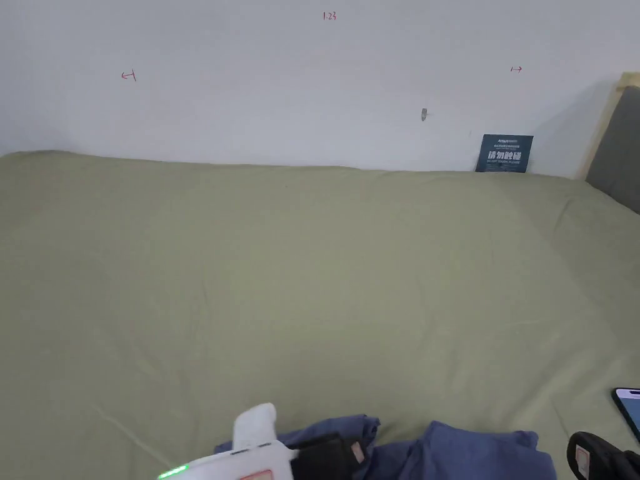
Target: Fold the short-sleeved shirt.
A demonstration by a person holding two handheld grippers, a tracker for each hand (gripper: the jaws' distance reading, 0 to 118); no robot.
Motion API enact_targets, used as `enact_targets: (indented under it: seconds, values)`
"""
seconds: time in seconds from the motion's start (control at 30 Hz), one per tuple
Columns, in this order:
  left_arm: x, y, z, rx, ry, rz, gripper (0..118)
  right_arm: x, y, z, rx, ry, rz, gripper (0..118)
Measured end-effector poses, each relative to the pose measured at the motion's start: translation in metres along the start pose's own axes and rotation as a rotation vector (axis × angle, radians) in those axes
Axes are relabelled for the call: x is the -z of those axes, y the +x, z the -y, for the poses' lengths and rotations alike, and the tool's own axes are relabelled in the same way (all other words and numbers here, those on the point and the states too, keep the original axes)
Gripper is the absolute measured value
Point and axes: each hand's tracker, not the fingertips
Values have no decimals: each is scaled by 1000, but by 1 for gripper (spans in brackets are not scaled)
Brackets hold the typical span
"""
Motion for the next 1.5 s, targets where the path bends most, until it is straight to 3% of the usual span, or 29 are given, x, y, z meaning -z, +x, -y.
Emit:
enact_targets:
  seconds: [0.07, 0.1, 0.13, 0.17, 0.2, 0.33, 0.47, 0.6, 0.8, 0.87, 0.93, 0.97, 1.0, 1.03, 1.07, 1.17, 1.3, 1.37, 1.4, 1.5]
  values:
    - [-28, -5, -7, -2, 105, 33, 66, 3, 1, 2, 8, -12, -5, 0]
    - [-39, -11, -9, 11, 151, 5, 57, 5, 0, 3, 12, -18, -8, 0]
    - [-46, -18, -13, 14, 192, -48, 43, 6, -1, 3, 15, -24, -15, 0]
    - [-47, -28, -14, 7, 200, -87, 18, 7, -2, 4, 17, -26, -23, 0]
    - [-43, -40, -14, -18, 187, -130, 2, 8, -4, 4, 17, -28, -29, 0]
    - [-15, -75, 3, -126, 88, -123, 1, 7, -13, 4, -7, -23, -64, 0]
    - [1, -41, 35, 48, 49, -40, 1, 4, -18, 3, -49, -30, -68, 0]
    - [39, -9, 72, 223, -146, -66, 1, 4, -18, 3, -48, -44, -73, 0]
    - [40, -16, 77, 133, -132, -17, 1, 3, -16, 2, -47, -40, -64, 0]
    - [23, -11, 69, 177, -121, -50, 1, 4, -14, 2, -48, -42, -62, 0]
    - [-14, -13, 55, 193, -37, -21, 9, 8, -14, 3, -46, -52, -61, 0]
    - [-32, -19, 48, 164, 10, -16, 31, 8, -14, 3, -43, -54, -63, 0]
    - [-50, -29, 41, 122, 47, -28, 71, 9, -15, 4, -39, -55, -69, 0]
    - [-62, -42, 34, 65, 60, -50, 94, 10, -15, 5, -35, -57, -77, 0]
    - [-69, -56, 27, 5, 59, -72, 100, 13, -16, 5, -36, -61, -85, 0]
    - [-82, -98, 16, -138, 86, -142, 99, 19, -22, 6, -55, -75, -103, 0]
    - [-72, -106, 9, -147, 47, -127, 96, 19, -29, 2, -83, -76, -133, 0]
    - [-70, -103, 3, -197, 55, -150, 88, 17, -30, -1, -109, -70, -139, 0]
    - [-73, -102, 0, -227, 73, -186, 79, 16, -30, -2, -121, -72, -140, 0]
    - [-85, -96, -3, -197, 122, -269, 77, 10, -29, -5, -147, -66, -128, 0]
